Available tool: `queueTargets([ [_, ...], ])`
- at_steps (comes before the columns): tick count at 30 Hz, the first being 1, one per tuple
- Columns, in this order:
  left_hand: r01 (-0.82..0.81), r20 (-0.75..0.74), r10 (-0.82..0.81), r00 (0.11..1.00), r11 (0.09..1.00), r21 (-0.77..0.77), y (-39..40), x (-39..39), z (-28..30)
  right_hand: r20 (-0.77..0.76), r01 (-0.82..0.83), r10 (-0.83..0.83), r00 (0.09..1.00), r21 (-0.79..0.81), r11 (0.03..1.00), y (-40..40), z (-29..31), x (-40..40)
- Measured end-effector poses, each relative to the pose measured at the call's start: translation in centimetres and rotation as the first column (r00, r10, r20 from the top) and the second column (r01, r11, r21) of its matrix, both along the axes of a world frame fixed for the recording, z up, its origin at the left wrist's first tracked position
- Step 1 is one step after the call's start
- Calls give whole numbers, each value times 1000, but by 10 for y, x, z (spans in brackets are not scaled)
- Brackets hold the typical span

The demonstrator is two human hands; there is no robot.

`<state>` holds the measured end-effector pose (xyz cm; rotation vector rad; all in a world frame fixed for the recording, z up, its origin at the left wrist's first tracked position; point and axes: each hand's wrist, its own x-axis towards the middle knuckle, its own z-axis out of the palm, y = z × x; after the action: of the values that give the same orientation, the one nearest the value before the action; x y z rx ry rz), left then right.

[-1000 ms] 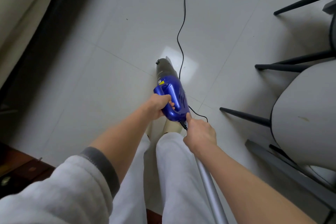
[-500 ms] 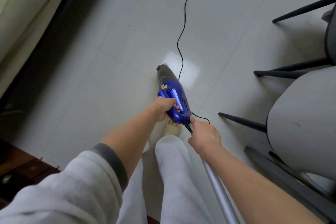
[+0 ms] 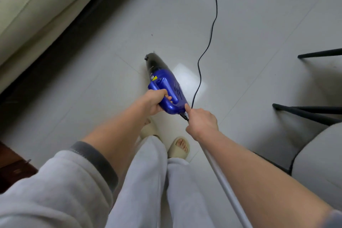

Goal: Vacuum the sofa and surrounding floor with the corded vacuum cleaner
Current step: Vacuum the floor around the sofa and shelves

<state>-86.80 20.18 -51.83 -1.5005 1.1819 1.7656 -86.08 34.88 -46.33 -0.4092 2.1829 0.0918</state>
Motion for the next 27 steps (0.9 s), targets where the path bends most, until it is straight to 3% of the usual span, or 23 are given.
queueTargets([
  [6,-61,1,61,998,998,-3,-66,-15,-18,-27,-74,73,997,-31,997,-61,-17,-31],
  [18,80,-50,-76,996,994,79,-83,-103,-15,-93,91,-83,992,86,992,-86,-14,-85],
  [27,-185,-42,185,982,983,10,-121,-80,-35,-64,-152,153,986,28,988,-121,-20,-104],
])
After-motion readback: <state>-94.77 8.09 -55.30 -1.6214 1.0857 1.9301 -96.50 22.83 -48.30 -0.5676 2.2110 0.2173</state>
